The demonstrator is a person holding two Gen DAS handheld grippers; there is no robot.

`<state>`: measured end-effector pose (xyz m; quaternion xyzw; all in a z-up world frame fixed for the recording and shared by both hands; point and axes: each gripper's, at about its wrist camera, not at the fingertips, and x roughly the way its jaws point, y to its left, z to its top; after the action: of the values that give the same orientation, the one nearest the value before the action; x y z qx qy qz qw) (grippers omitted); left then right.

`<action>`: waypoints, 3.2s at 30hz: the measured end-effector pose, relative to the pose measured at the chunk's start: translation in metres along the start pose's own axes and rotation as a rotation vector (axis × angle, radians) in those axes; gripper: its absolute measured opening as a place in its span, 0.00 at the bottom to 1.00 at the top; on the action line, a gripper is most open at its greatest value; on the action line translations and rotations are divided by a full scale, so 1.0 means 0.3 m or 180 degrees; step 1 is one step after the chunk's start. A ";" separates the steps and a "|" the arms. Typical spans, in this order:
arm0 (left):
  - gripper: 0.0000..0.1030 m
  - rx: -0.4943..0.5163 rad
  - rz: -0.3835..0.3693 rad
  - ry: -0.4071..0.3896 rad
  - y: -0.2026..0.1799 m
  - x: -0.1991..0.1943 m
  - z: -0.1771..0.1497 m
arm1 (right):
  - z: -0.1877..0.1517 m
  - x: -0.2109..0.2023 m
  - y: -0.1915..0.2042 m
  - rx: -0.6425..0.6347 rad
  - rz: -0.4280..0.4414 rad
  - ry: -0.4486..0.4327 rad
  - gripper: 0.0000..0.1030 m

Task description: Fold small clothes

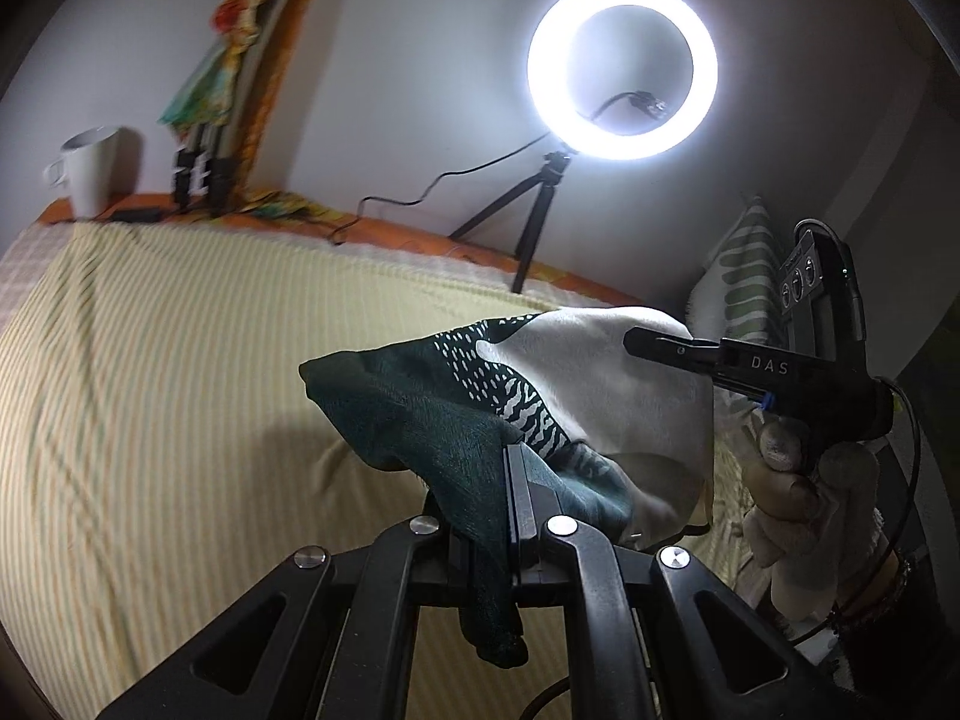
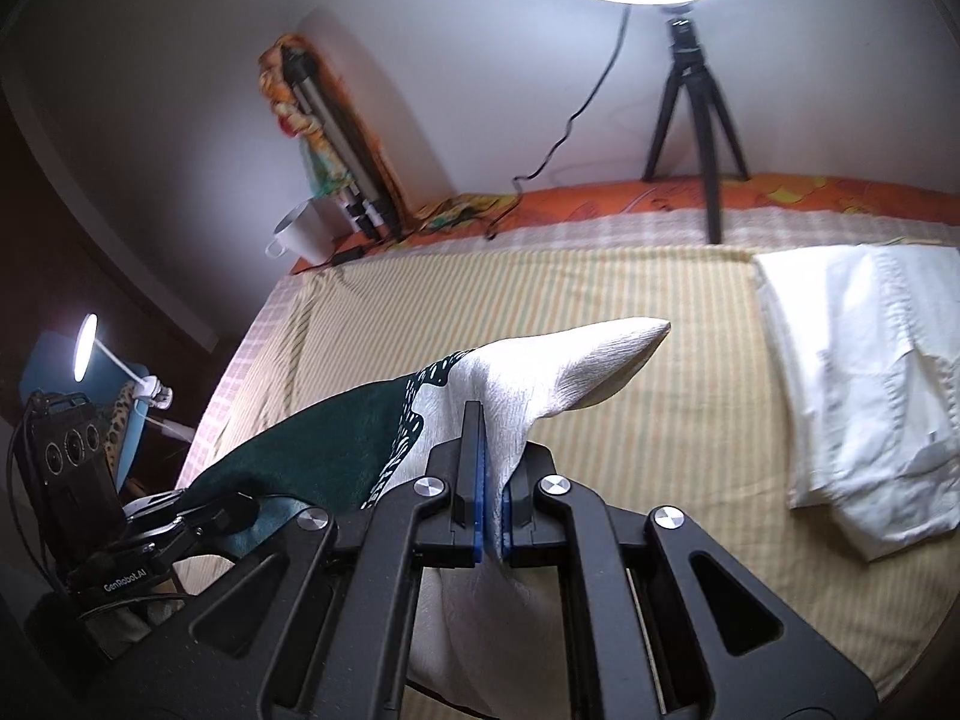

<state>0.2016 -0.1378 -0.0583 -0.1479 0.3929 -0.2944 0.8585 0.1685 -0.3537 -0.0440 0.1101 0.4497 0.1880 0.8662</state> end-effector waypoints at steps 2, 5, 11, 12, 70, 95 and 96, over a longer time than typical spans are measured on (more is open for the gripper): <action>0.03 0.0093 -0.0039 -0.0015 -0.055 0.055 0.037 | 0.017 -0.029 -0.057 0.0026 -0.0037 -0.0050 0.05; 0.03 0.0194 -0.0099 -0.0034 -0.133 0.135 0.086 | 0.046 -0.076 -0.146 0.0066 -0.0124 -0.0137 0.05; 0.03 0.0390 -0.0211 -0.0078 -0.278 0.286 0.167 | 0.124 -0.175 -0.308 0.0096 -0.0288 -0.0360 0.05; 0.03 0.0416 -0.0226 -0.0084 -0.297 0.304 0.175 | 0.137 -0.192 -0.334 0.0101 -0.0306 -0.0402 0.05; 0.98 0.1179 0.0120 -0.0048 -0.780 0.618 0.120 | 0.138 -0.514 -0.794 0.0243 -0.1430 -0.0970 0.81; 1.00 0.1480 0.0220 -0.0286 -0.848 0.273 -0.030 | -0.115 -0.692 -0.455 0.0365 -0.1723 -0.1336 0.97; 1.00 0.1498 0.0236 -0.0295 -0.850 0.264 -0.041 | -0.132 -0.698 -0.439 0.0363 -0.1765 -0.1363 1.00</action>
<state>0.1338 -0.3870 0.0111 0.0574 0.2787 -0.3391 0.8967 0.0559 -0.5611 0.0403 0.0689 0.2804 -0.1070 0.9514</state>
